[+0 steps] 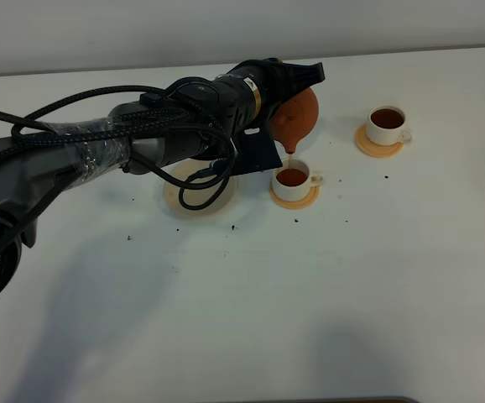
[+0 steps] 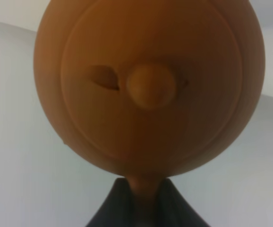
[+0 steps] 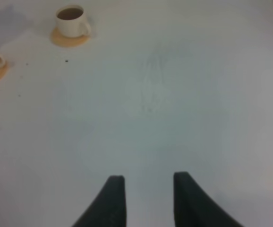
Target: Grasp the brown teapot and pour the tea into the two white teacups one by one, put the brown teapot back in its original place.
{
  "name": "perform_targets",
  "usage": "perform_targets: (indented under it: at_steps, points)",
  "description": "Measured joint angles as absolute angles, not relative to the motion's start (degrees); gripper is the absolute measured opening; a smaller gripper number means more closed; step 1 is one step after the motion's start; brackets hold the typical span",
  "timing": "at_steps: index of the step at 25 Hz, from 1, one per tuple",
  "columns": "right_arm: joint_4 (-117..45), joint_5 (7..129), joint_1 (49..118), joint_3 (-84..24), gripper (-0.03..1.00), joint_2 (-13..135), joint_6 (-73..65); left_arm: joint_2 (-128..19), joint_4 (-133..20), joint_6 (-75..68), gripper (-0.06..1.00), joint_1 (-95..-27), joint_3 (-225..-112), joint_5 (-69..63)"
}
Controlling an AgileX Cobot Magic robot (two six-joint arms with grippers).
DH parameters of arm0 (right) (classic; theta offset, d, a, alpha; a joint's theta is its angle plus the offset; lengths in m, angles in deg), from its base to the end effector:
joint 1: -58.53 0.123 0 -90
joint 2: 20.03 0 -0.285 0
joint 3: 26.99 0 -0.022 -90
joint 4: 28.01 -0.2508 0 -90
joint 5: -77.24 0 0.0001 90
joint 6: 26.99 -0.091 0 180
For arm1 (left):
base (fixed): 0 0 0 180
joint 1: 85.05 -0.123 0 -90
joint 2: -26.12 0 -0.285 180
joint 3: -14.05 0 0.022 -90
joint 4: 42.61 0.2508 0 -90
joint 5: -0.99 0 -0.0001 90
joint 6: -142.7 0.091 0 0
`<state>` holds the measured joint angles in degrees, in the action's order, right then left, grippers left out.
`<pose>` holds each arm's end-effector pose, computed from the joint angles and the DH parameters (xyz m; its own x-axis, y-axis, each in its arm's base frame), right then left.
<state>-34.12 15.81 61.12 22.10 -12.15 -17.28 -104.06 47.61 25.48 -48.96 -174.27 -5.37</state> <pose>-0.0047 0.0083 0.2742 -0.4547 -0.1382 -0.8799 -0.1822 0.9814 -0.0600 0.3982 -0.2777 0.1793 0.6110 0.1129 0.7835 -0.2604 -0.9060 0.3336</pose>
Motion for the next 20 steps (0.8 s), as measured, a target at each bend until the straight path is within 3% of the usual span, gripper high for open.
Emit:
perform_targets:
  at_steps: [20]
  points:
    - [-34.12, 15.81, 61.12, 22.10, 0.24, -12.15, -17.28, -104.06, 48.84, 25.46, 0.11, -48.96, -174.27, -3.60]
